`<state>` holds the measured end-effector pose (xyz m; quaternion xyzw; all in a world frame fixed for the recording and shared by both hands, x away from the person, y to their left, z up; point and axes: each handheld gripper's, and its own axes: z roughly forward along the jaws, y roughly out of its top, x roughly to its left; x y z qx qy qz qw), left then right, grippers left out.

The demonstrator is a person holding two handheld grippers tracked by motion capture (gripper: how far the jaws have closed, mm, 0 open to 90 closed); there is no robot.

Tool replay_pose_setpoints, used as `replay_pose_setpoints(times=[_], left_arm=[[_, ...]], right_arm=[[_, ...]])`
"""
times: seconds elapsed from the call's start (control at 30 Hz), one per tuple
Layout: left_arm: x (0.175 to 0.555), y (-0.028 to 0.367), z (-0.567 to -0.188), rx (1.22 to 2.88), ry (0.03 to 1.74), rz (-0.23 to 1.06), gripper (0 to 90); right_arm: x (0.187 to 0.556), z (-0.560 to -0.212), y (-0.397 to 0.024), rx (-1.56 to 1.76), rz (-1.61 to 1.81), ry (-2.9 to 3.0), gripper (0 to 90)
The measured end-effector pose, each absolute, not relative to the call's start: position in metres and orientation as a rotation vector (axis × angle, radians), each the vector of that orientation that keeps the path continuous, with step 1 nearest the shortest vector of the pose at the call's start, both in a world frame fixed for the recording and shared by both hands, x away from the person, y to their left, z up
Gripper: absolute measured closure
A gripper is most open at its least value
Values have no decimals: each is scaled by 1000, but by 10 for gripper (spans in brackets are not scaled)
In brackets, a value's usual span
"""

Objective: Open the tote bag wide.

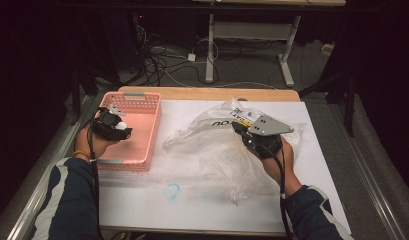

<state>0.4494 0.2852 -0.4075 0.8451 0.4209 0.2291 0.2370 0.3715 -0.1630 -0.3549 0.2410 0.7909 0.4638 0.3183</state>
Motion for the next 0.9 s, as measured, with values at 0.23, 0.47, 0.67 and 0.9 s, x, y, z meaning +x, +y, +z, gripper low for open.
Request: replay_pose_setpoints(times=[0.23, 0.47, 0.67, 0.9], left_arm=[[425, 264, -394, 2234, 988, 680, 483], [411, 251, -391, 2169, 896, 693, 483], [397, 241, -386, 2119, 836, 695, 483], [379, 223, -381, 2112, 756, 672, 483]], right_arm=[[371, -354, -165, 640, 1216, 2061, 900], [372, -355, -166, 642, 1200, 2056, 900], [373, -357, -168, 651, 1193, 2061, 900], [372, -359, -167, 643, 1192, 2071, 900]])
